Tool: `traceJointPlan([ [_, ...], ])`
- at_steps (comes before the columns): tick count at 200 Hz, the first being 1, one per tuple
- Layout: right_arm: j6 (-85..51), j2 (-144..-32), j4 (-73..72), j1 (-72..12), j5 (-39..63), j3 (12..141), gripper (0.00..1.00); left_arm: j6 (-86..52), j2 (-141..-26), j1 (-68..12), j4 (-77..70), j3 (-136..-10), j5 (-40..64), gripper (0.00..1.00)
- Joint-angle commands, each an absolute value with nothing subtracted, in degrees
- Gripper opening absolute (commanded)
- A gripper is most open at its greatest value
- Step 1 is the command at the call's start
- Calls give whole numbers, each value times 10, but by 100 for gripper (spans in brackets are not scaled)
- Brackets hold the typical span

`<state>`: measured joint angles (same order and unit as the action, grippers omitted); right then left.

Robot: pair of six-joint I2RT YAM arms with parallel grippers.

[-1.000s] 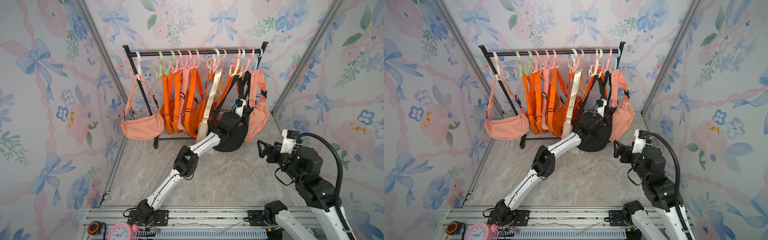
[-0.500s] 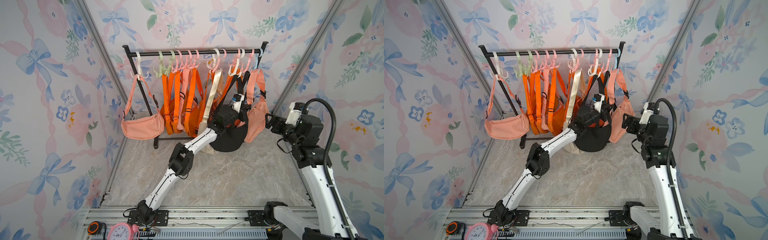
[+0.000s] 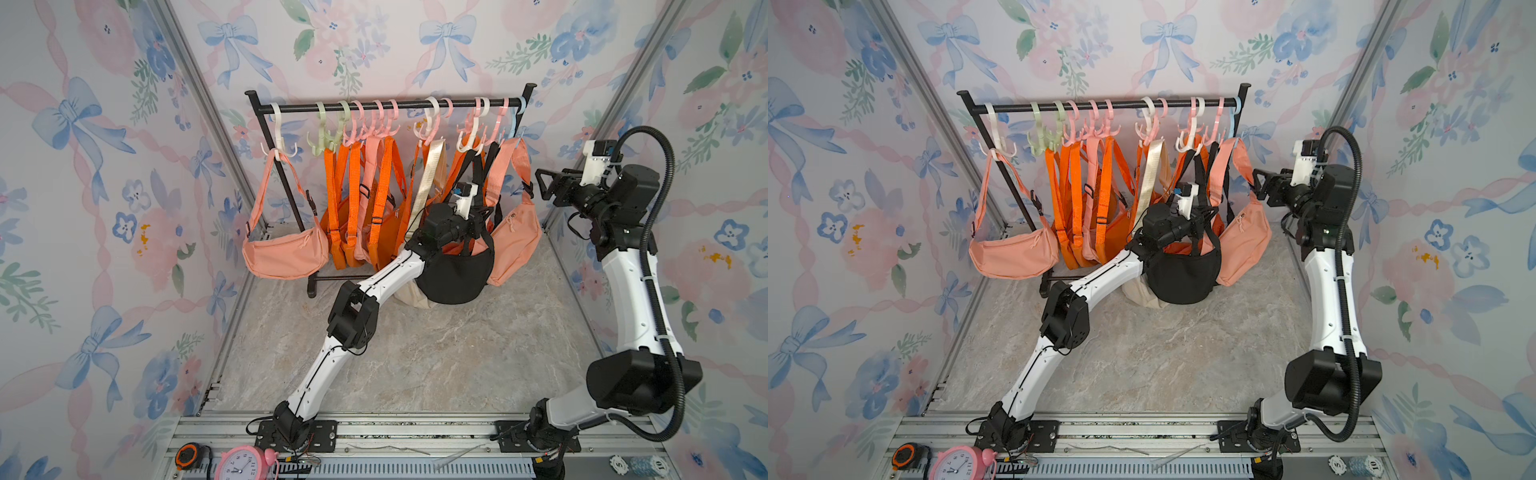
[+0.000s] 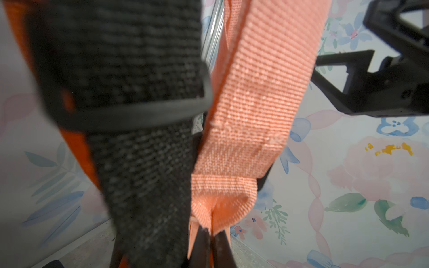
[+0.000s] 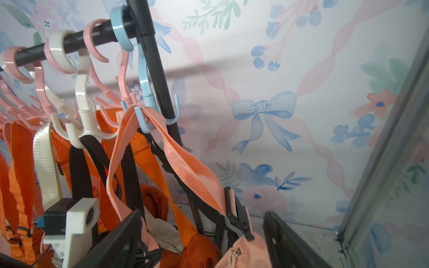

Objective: Take the bag off the hook
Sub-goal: Pick up the bag from the hook.

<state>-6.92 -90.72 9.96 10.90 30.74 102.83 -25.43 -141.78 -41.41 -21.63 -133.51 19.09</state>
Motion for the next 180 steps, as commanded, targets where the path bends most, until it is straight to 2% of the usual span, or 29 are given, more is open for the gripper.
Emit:
traceJointPlan([
  [1, -43, -943, 140, 114, 377, 1096, 84, -272, -1386, -406, -197, -1345, 215, 0],
  [75, 38, -1069, 235, 69, 373, 1262, 75, -271, -1372, -417, -127, -1356, 224, 0],
  [100, 34, -1096, 228, 67, 376, 1276, 72, -239, -1364, -424, -88, -1350, 207, 0],
  [116, 33, -1108, 220, 66, 374, 1279, 66, -226, -1360, -428, -73, -1351, 197, 0],
  [150, 8, -1122, 187, 72, 385, 1279, 46, -225, -1362, -431, -66, -1361, 190, 0],
  [180, -36, -1114, 110, 71, 400, 1247, 5, -220, -1366, -432, -52, -1377, 188, 0],
])
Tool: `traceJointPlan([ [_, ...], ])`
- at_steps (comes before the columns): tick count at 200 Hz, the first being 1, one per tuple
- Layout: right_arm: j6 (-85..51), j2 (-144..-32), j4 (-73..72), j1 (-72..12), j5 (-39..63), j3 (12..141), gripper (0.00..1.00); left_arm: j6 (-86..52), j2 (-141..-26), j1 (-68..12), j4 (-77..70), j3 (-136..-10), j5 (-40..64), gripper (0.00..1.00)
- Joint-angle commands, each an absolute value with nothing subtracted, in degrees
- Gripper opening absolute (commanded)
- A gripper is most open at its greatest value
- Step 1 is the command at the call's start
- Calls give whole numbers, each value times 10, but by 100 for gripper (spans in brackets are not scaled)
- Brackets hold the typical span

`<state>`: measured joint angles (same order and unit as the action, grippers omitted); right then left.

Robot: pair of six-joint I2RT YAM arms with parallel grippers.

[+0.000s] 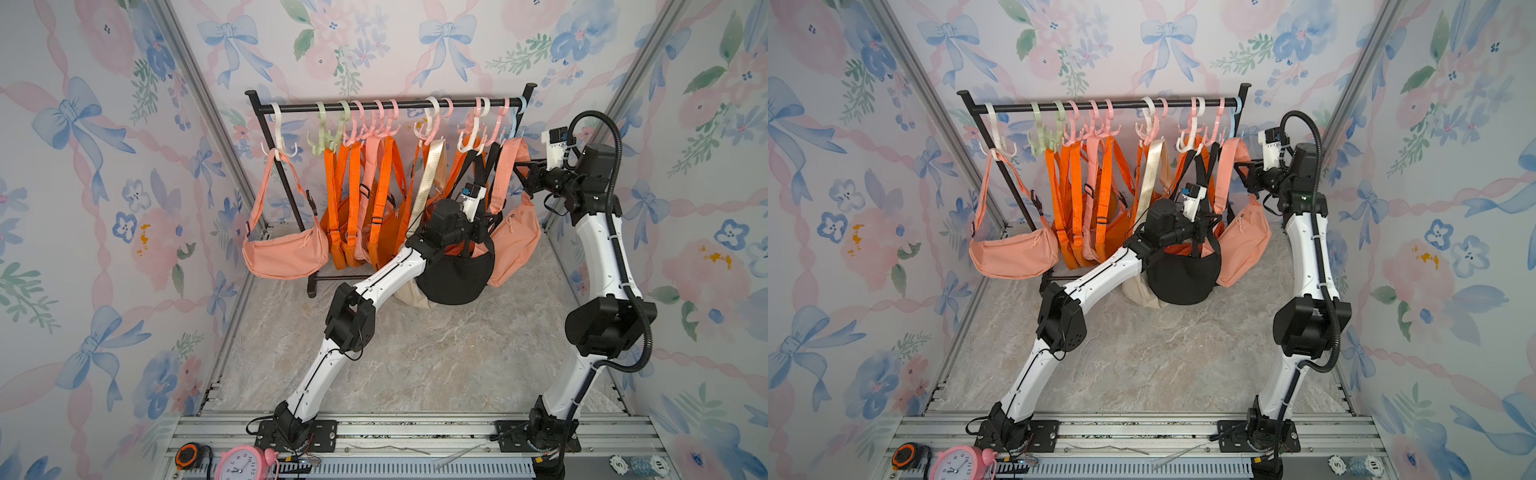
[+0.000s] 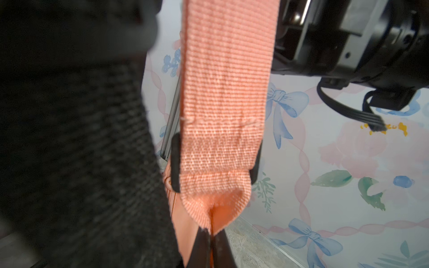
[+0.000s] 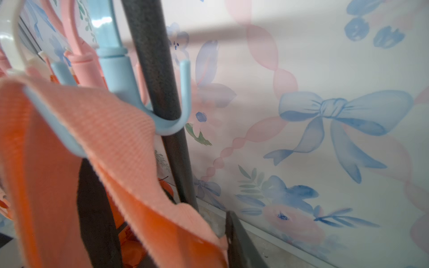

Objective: Take the bag off the hook
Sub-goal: Pick up the bag from the hook.

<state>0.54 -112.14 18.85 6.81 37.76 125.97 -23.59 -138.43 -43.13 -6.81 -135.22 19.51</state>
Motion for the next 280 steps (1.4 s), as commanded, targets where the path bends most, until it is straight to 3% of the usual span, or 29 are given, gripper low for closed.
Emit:
traceJointPlan([
  [1, -37, -1113, 107, 71, 401, 1245, 5, -220, -1366, -432, -52, -1378, 189, 0],
  [7, -43, -1110, 94, 72, 402, 1238, 0, -220, -1367, -432, -51, -1379, 187, 0],
  [155, -129, -1026, 0, 78, 394, 1170, 0, -216, -1367, -432, -43, -1454, 159, 0],
  [280, -155, -745, 93, 100, 260, 1001, 0, -178, -1326, -483, -12, -1459, 186, 0],
])
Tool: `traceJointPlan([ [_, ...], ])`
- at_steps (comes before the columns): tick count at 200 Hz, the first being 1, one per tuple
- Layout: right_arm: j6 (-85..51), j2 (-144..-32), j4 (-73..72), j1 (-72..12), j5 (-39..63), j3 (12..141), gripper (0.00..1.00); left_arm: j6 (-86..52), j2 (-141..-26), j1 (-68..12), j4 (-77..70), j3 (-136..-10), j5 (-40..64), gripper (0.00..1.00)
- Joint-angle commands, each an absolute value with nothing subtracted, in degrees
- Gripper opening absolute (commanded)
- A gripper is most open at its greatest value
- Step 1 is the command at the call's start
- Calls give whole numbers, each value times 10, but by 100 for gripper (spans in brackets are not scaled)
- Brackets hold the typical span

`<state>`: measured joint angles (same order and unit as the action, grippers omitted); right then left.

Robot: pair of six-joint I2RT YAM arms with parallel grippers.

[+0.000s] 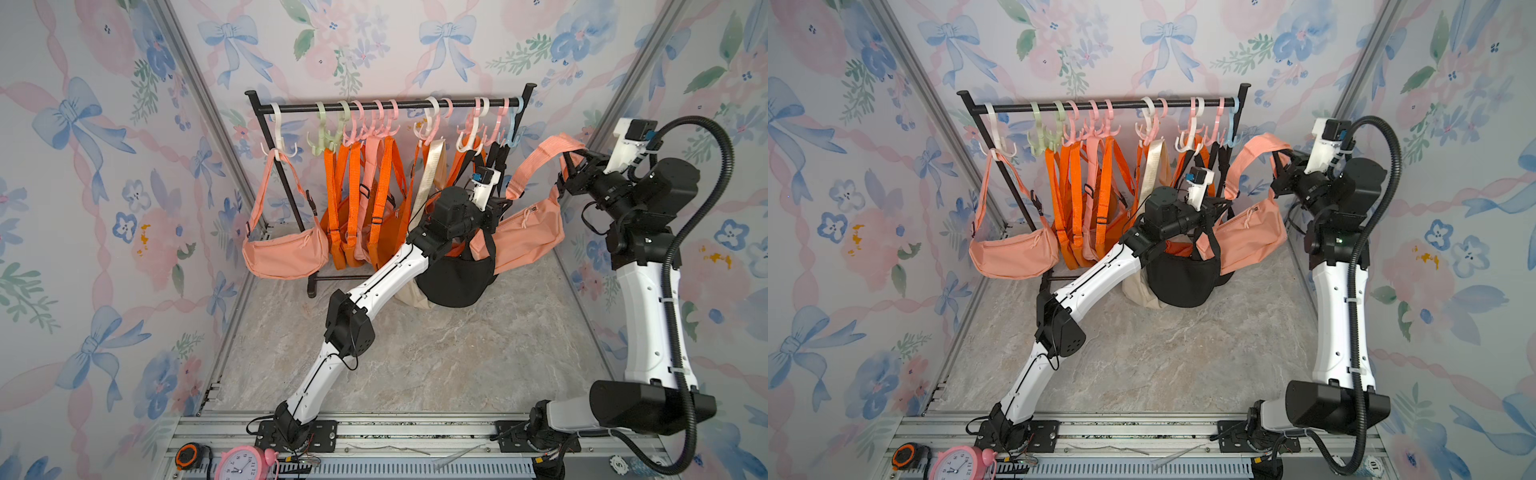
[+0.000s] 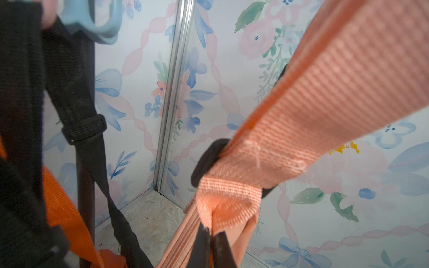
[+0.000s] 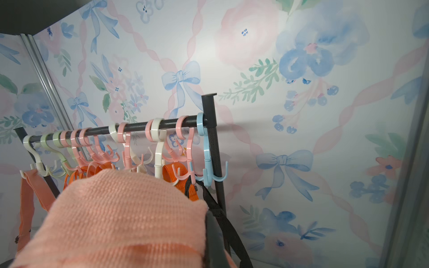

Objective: Take the bag off the hook
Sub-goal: Pick up the bag from the hook, then place the bag at the center of the board.

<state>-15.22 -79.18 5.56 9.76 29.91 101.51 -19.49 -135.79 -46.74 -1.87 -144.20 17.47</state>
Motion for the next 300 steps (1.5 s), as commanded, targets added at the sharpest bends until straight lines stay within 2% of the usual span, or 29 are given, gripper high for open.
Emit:
traceJointPlan([
  [1, -154, -741, 95, 100, 259, 1000, 0, -178, -1325, -484, -12, -1459, 186, 0],
  [91, -162, -561, 302, 120, 154, 962, 0, -128, -1266, -548, 29, -1442, 166, 0],
  [148, -165, -426, 386, 102, 79, 859, 0, -99, -1186, -598, 30, -1302, 104, 0],
  [179, -165, -372, 424, 80, 30, 816, 0, -67, -1143, -640, 24, -1218, 31, 0],
  [214, -152, -324, 485, 43, -53, 791, 0, -88, -1083, -677, -35, -1079, -8, 0],
  [247, -130, -287, 535, -14, -137, 759, 0, -57, -1014, -734, -115, -910, -119, 0],
  [300, -139, -231, 548, -55, -195, 644, 0, -133, -973, -767, -129, -784, -182, 0],
])
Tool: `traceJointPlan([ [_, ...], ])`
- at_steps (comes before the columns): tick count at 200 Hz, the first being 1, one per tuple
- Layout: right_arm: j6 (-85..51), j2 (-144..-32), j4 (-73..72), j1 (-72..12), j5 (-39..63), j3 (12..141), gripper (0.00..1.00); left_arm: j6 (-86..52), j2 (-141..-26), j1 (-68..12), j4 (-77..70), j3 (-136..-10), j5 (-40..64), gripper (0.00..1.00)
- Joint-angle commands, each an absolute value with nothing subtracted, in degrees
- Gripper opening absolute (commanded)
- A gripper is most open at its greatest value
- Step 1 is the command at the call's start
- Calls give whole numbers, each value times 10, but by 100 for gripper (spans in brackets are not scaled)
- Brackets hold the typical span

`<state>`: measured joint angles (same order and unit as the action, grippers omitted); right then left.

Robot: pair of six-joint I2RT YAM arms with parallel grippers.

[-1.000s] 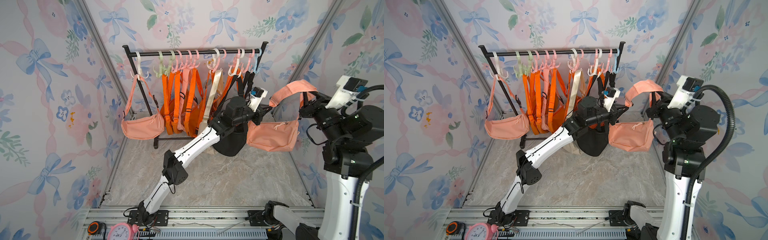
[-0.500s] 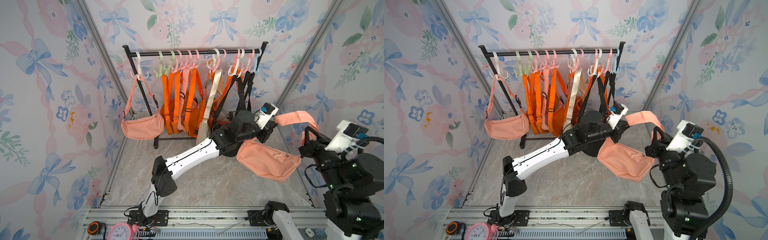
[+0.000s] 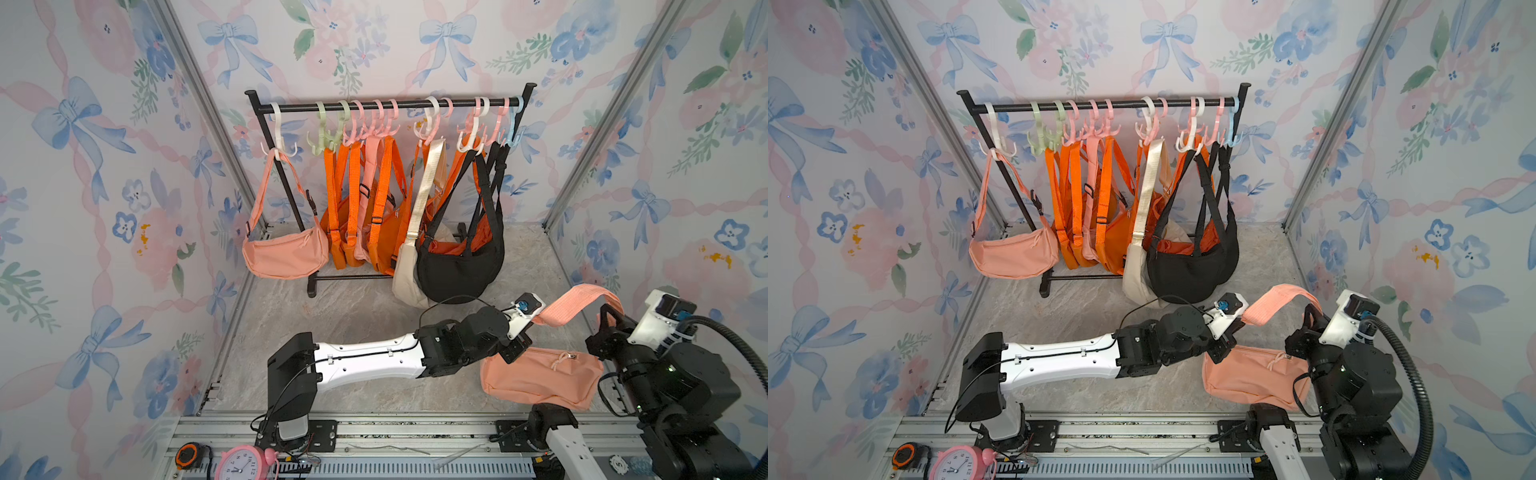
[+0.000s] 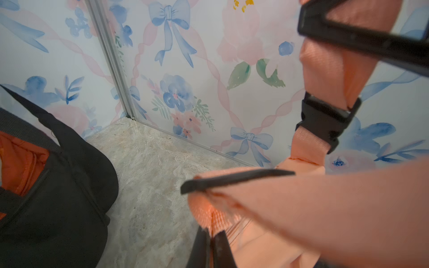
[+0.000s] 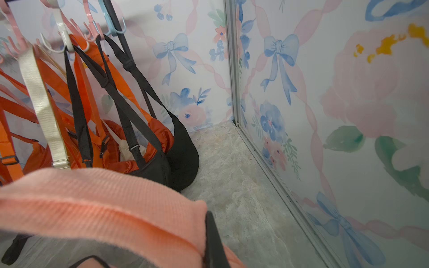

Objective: Take the bag off the hook
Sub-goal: Place the bag at the center of the board.

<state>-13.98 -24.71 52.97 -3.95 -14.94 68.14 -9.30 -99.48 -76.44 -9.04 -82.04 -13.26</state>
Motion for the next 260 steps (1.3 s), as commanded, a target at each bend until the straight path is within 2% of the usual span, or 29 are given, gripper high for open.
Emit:
traceJointPlan([
  [1, -139, -229, 548, -55, -196, 642, 0, -135, -973, -767, -129, -782, -183, 0],
  [57, -173, -197, 474, -60, -257, 508, 0, -206, -1019, -753, -132, -742, -192, 0],
  [113, -204, -280, 403, -38, -244, 446, 0, -219, -1098, -725, -132, -777, -151, 0],
  [173, -260, -361, 294, 65, -175, 379, 0, -185, -1192, -668, -123, -859, -114, 0],
  [260, -255, -562, 154, 86, -166, 365, 0, -168, -1360, -614, 0, -1073, -87, 0],
])
